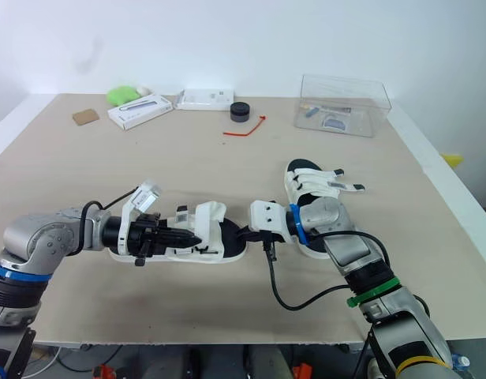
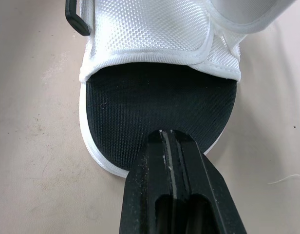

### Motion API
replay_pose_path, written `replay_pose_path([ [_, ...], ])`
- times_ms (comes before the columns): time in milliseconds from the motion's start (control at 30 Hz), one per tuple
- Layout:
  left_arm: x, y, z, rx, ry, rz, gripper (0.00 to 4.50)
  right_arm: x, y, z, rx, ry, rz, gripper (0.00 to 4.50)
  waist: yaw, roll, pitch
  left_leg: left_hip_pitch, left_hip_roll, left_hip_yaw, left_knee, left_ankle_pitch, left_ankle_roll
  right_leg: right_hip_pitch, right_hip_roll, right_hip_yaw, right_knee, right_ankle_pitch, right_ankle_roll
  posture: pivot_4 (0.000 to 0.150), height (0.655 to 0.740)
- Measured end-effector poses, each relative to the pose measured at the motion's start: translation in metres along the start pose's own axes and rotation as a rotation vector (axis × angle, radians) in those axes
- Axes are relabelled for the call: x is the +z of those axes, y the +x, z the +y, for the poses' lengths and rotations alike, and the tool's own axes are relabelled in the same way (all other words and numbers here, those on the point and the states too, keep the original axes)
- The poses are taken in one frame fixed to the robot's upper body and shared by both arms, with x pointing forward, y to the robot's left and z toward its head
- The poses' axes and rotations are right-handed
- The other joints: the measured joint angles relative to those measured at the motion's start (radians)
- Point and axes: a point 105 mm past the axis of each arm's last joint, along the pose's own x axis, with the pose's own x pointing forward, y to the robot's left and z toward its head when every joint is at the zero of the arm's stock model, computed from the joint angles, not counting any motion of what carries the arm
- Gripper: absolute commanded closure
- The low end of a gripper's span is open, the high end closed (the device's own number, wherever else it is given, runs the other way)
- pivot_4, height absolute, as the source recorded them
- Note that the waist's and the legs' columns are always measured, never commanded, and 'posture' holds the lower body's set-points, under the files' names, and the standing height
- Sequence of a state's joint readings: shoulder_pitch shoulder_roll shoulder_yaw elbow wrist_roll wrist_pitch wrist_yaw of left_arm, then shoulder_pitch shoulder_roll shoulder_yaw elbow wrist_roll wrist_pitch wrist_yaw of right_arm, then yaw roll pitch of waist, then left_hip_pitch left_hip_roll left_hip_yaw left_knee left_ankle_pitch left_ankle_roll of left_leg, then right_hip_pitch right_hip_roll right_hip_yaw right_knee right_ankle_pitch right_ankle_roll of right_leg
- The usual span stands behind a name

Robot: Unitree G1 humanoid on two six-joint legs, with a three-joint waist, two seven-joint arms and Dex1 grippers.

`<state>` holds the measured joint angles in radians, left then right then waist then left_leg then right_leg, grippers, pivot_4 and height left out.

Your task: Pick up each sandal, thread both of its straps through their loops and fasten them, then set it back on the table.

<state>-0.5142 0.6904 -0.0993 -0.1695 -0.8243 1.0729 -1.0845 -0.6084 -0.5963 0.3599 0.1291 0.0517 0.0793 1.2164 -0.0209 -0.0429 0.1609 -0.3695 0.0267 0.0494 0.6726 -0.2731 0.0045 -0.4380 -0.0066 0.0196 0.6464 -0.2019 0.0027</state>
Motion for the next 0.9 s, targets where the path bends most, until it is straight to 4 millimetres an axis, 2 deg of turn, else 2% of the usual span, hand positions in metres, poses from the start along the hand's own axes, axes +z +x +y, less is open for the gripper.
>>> replay_pose_path([
  [67, -0.003, 0.0, -0.001, -0.006, 0.007, 0.015, 3.6, 0.0, 0.0, 0.0, 0.0, -0.001, 0.0, 4.5, 0.0, 0.0, 0.0, 0.0, 0.0, 0.0, 0.0, 0.0, 0.0, 0.0, 0.0, 0.0, 0.0, 0.0, 0.0, 0.15, 0.74],
  [500, 0.01, 0.004, 0.009, 0.046, 0.134, 0.0, 3.6, 0.0, 0.0, 0.0, 0.0, -0.005, 0.004, 4.5, 0.0, 0.0, 0.0, 0.0, 0.0, 0.0, 0.0, 0.0, 0.0, 0.0, 0.0, 0.0, 0.0, 0.0, 0.0, 0.15, 0.74],
  [700, 0.005, 0.014, -0.001, -0.005, 0.17, 0.076, 3.6, 0.0, 0.0, 0.0, 0.0, -0.009, 0.005, 4.5, 0.0, 0.0, 0.0, 0.0, 0.0, 0.0, 0.0, 0.0, 0.0, 0.0, 0.001, 0.0, 0.0, 0.0, 0.0, 0.15, 0.74],
  [800, 0.004, 0.013, -0.002, -0.011, 0.163, 0.09, 2.73, 0.0, 0.0, 0.0, -0.001, -0.009, 0.005, 4.5, 0.0, 0.0, 0.0, 0.0, 0.0, 0.0, 0.0, 0.0, 0.0, 0.0, 0.001, 0.0, 0.0, 0.0, 0.0, 0.15, 0.74],
  [900, 0.006, 0.009, -0.005, -0.021, 0.198, 0.096, 1.39, 0.0, 0.0, 0.0, -0.001, -0.009, 0.005, 4.5, 0.0, 0.0, 0.0, 0.0, 0.0, 0.0, 0.0, 0.0, 0.0, 0.0, 0.001, 0.0, 0.0, 0.0, 0.0, 0.15, 0.74],
])
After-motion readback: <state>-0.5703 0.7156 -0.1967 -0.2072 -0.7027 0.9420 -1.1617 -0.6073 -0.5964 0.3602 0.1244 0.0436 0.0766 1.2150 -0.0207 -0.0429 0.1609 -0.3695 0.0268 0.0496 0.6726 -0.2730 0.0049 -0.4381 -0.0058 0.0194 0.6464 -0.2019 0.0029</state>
